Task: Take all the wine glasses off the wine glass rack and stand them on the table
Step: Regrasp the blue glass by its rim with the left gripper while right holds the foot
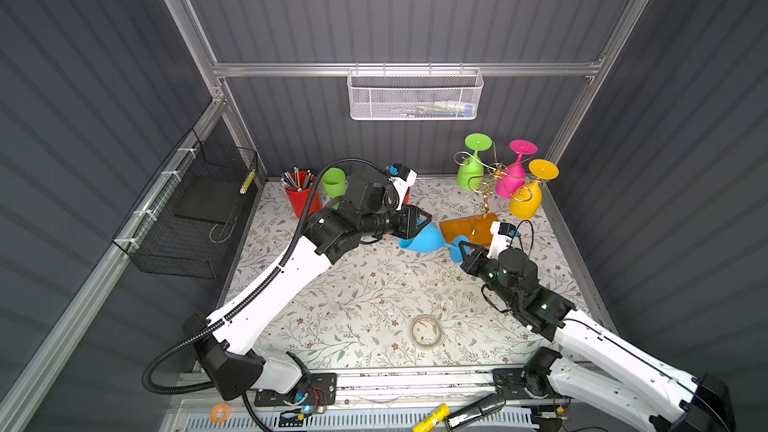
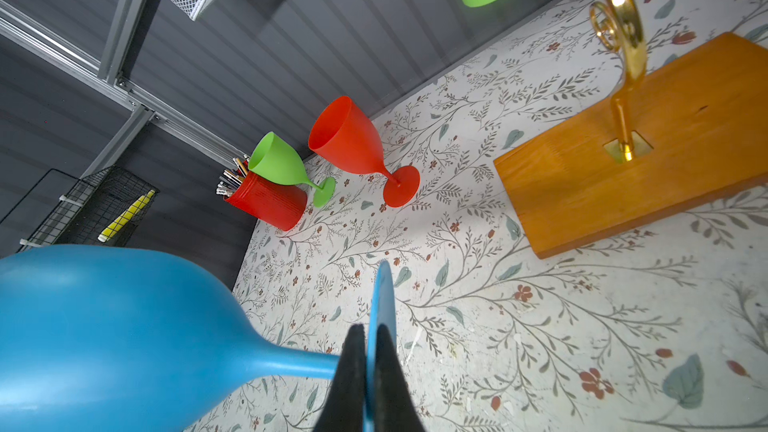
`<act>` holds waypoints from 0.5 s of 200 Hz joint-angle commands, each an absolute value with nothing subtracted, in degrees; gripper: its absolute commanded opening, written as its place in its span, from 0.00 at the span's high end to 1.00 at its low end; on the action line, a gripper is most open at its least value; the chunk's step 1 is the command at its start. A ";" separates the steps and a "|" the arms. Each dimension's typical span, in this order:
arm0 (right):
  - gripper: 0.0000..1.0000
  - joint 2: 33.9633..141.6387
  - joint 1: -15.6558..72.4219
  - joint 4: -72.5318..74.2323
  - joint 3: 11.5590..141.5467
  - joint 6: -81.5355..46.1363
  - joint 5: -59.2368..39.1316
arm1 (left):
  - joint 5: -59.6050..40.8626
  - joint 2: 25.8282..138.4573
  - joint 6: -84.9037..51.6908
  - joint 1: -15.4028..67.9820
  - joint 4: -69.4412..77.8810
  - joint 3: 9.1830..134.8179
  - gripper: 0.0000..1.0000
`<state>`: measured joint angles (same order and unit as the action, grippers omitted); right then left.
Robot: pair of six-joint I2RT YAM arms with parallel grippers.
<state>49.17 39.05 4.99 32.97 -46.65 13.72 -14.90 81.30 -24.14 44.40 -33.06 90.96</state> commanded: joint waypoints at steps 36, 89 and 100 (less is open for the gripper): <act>1.00 47.93 39.10 6.77 32.18 -44.92 16.23 | -13.47 77.81 -26.41 44.03 -35.86 88.31 0.61; 1.00 48.16 39.03 7.12 32.12 -44.12 16.61 | -14.66 77.65 -27.18 44.03 -35.71 85.88 0.60; 1.00 48.12 39.03 7.19 32.15 -44.08 16.61 | -15.48 77.87 -27.50 44.03 -35.13 85.39 0.60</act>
